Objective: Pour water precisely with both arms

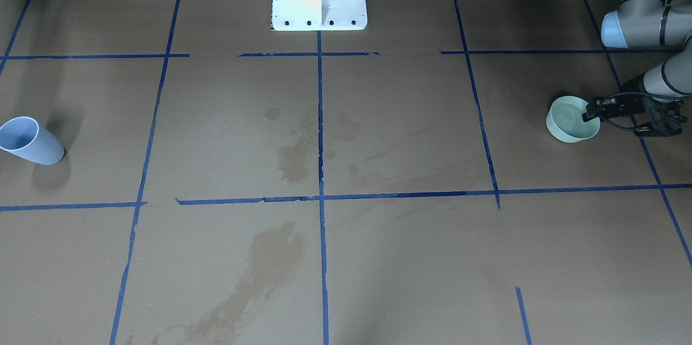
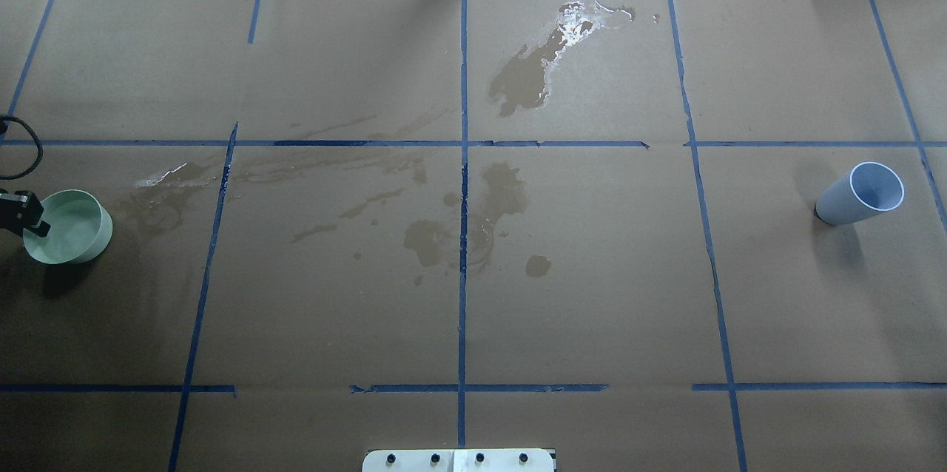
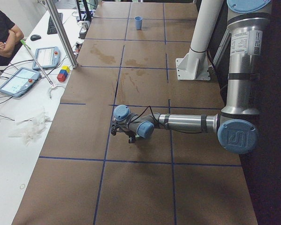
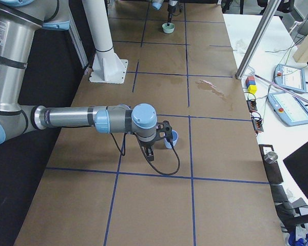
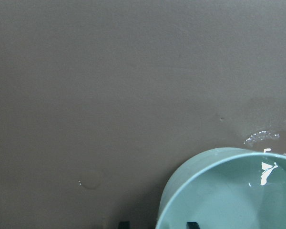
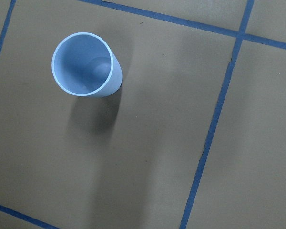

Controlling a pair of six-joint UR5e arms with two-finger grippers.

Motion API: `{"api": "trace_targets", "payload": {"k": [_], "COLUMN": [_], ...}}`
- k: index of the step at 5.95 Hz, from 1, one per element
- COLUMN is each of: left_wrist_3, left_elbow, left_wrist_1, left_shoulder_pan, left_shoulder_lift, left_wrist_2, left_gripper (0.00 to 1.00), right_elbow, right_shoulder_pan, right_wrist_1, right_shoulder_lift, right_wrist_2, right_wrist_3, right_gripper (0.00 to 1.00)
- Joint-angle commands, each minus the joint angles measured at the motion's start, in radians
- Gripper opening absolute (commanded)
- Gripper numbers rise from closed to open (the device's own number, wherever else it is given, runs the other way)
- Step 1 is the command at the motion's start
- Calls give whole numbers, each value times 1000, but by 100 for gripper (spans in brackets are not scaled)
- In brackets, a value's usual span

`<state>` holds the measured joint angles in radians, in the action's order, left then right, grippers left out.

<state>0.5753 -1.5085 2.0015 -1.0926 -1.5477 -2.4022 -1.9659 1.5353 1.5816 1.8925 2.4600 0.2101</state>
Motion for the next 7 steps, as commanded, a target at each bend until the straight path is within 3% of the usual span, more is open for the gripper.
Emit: {"api": "trace_targets", "payload": {"k": [1,5,7], "left_wrist_3": [11,136,315], "left_elbow": [-5,-87,-99], "left_wrist_1": [0,-10,-13], "left_shoulder_pan": [-1,0,141], "left_shoulder_lift": [-15,-121,-265], "left_wrist_2": [-2,-14,-29], "left_gripper": [0,0,0], "right_elbow": [-1,-1,-1], "right_shoulder_pan": [-1,-7,-7], "right_wrist_1": [-6,-6,-8], "right_shoulder_lift": [-1,0,-1], "right_wrist_2": [0,0,0], "right_wrist_3": [-2,-8,-6], "right_gripper": [100,100,100]}}
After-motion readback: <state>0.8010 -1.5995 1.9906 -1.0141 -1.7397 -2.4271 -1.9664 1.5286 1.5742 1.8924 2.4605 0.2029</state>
